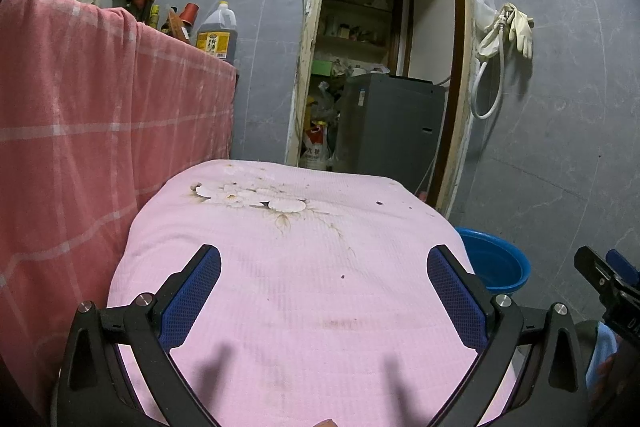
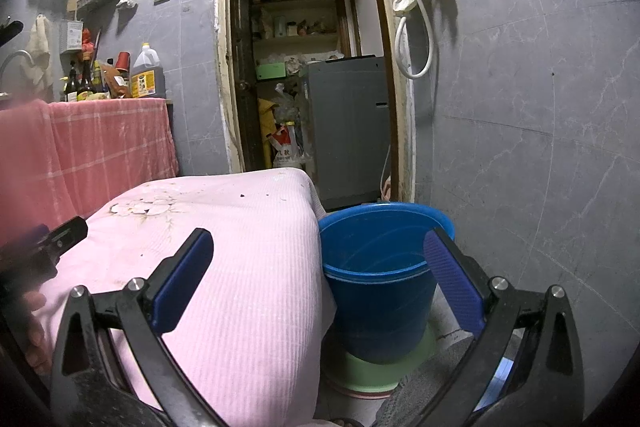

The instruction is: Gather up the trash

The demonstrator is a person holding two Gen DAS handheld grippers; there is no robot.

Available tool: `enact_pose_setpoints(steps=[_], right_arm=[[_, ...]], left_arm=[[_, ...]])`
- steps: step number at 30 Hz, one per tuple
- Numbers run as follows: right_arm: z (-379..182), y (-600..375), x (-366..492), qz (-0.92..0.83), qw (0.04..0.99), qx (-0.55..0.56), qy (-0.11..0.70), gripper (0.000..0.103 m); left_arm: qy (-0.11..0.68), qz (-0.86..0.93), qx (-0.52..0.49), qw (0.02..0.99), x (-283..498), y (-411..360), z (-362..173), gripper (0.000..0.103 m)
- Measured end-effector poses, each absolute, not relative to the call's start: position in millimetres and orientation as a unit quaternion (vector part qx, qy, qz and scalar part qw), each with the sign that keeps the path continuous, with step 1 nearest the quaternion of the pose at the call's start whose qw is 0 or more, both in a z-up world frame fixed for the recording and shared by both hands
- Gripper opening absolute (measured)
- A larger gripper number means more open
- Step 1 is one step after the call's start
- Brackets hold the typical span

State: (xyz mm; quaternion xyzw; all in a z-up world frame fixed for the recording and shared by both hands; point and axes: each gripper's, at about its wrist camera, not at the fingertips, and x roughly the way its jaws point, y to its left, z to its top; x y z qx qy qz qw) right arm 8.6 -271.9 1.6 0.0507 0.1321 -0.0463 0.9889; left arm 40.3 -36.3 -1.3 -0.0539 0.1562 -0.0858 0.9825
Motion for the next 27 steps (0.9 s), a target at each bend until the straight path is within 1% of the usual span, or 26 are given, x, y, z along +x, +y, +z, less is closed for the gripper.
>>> enact_pose_setpoints(steps=[27], right_arm=[[2.2,-271.4,9.6,-0.047,0.989,0.051,0.134,0.103]], left_arm=[[0.157,-0.079,-0.063,0.982,41.2,-34.3,-4.6,0.101]])
